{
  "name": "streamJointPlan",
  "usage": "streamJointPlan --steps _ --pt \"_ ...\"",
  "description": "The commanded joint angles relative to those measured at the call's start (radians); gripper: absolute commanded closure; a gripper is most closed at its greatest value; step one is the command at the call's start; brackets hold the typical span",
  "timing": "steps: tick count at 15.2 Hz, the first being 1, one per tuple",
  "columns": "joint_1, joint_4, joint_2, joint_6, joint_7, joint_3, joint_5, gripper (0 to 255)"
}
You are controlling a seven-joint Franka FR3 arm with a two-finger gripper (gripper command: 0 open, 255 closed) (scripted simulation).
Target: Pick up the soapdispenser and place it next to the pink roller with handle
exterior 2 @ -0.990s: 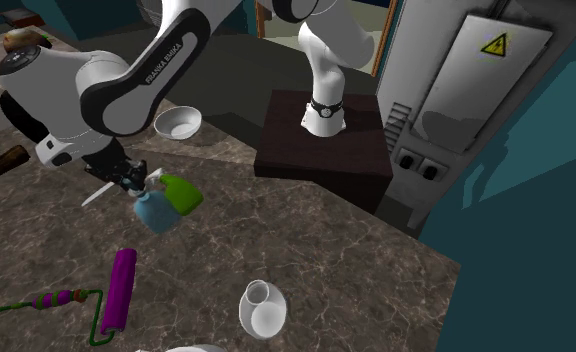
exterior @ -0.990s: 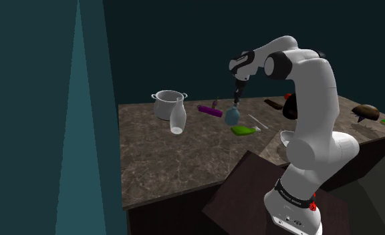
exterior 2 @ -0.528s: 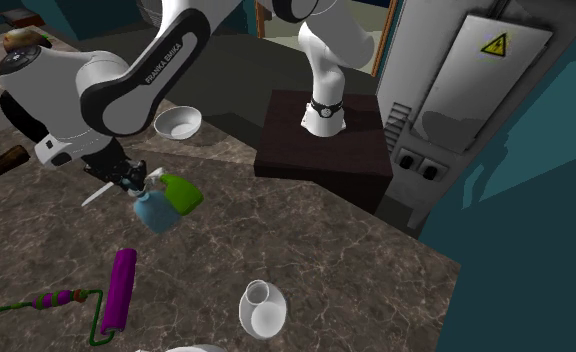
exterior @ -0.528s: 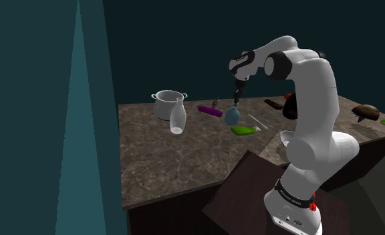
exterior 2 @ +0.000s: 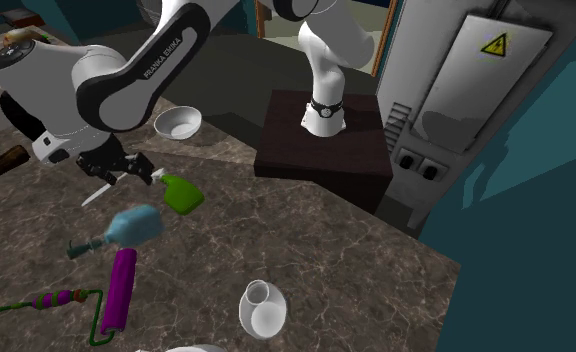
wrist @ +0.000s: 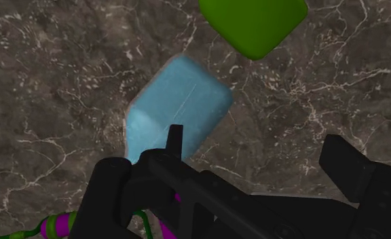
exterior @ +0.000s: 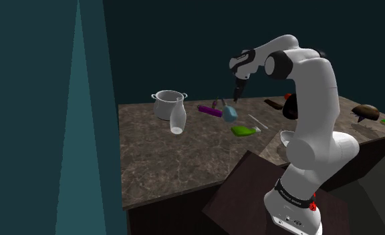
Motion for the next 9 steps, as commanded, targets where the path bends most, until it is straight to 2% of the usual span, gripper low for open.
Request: streamJointPlan --steps 1,2,9 --pt "-0.002 0.036 -0.012 -0.049 0.002 -0.003 -0.004 0" --pt "-0.002 0.054 -0.018 -0.072 0.003 -0.004 -0.006 0" --pt "-0.002 0.054 -0.018 -0.072 0.003 -0.004 -0.006 0"
